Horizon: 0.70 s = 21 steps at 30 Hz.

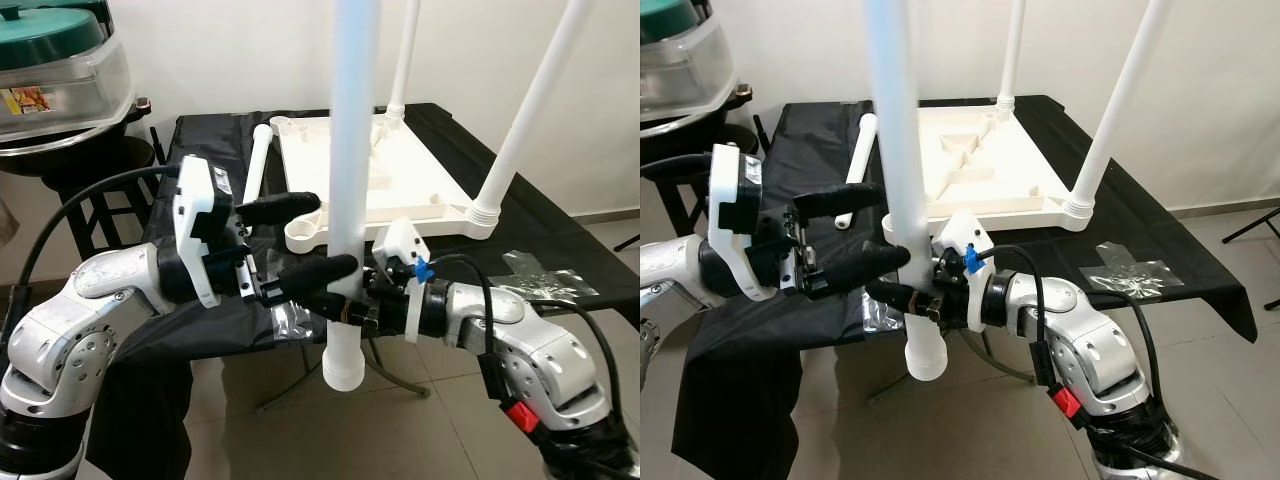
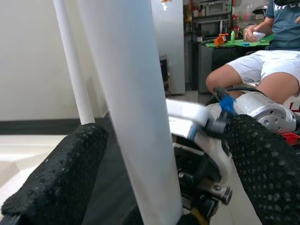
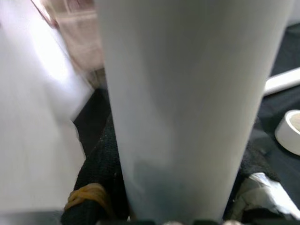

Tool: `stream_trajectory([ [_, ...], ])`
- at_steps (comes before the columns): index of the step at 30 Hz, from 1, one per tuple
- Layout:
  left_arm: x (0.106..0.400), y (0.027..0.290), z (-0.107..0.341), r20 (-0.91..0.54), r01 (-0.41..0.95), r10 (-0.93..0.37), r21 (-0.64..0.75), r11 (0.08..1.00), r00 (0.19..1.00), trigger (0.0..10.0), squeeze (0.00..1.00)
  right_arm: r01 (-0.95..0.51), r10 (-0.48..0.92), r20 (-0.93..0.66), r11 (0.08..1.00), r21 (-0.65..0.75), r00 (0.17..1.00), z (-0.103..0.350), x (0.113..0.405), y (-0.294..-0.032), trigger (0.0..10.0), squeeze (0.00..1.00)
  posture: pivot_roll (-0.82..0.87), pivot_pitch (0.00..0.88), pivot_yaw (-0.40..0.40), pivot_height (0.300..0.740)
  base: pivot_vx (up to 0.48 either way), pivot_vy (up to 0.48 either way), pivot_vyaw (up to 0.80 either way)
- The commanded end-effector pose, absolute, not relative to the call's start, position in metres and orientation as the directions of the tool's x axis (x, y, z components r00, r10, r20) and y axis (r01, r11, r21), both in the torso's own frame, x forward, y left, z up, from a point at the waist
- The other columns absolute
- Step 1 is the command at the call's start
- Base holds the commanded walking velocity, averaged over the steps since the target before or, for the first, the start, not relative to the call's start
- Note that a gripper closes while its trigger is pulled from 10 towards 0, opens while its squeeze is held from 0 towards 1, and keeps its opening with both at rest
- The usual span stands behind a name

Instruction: Building children table

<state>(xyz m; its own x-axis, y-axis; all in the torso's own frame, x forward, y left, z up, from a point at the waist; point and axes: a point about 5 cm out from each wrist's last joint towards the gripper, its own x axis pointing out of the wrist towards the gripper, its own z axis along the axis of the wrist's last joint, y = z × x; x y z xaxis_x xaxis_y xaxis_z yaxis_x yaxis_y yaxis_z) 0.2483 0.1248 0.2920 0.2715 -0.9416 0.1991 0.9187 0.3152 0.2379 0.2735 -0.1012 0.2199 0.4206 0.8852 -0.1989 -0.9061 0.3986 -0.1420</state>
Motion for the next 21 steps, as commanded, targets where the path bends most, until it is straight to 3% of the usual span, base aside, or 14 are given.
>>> stream_trajectory([
  [1,0.248,0.122,0.289,0.176,0.932,-0.951,0.217,0.291,0.255,10.0,0.0,-0.908,0.883,-0.228,0.373,-0.189,0.41,0.216,0.272,-0.095,10.0,0.0,0.0,0.106,-0.009,0.74,0.0,0.0,0.0],
  [10,0.25,0.113,0.29,0.212,0.944,-0.945,0.164,0.286,0.25,10.0,0.0,-0.888,0.864,-0.24,0.385,-0.249,0.442,0.212,0.279,-0.08,10.0,0.0,0.01,0.109,-0.007,0.74,0.0,0.0,0.0],
  [11,0.251,0.113,0.29,0.222,0.945,-0.941,0.15,0.291,0.254,9.3,0.0,-0.888,0.865,-0.237,0.385,-0.251,0.442,0.213,0.279,-0.08,10.0,0.0,0.01,0.109,-0.006,0.74,0.0,0.0,0.0],
  [12,0.251,0.113,0.29,0.222,0.945,-0.941,0.15,0.291,0.254,9.3,0.0,-0.888,0.865,-0.237,0.385,-0.251,0.442,0.213,0.279,-0.08,10.0,0.0,0.01,0.109,-0.006,0.74,0.0,0.0,0.0],
  [13,0.253,0.112,0.29,0.234,0.945,-0.935,0.128,0.3,0.265,0.0,0.0,-0.887,0.866,-0.233,0.384,-0.258,0.442,0.214,0.279,-0.079,10.0,0.0,0.01,0.109,-0.005,0.74,0.0,0.0,0.0],
  [21,0.259,0.116,0.297,0.277,0.929,-0.909,0.115,0.352,0.31,0.0,0.0,-0.877,0.862,-0.215,0.4,-0.267,0.459,0.214,0.281,-0.078,10.0,0.0,0.01,0.107,-0.002,0.74,0.0,0.0,0.0],
])
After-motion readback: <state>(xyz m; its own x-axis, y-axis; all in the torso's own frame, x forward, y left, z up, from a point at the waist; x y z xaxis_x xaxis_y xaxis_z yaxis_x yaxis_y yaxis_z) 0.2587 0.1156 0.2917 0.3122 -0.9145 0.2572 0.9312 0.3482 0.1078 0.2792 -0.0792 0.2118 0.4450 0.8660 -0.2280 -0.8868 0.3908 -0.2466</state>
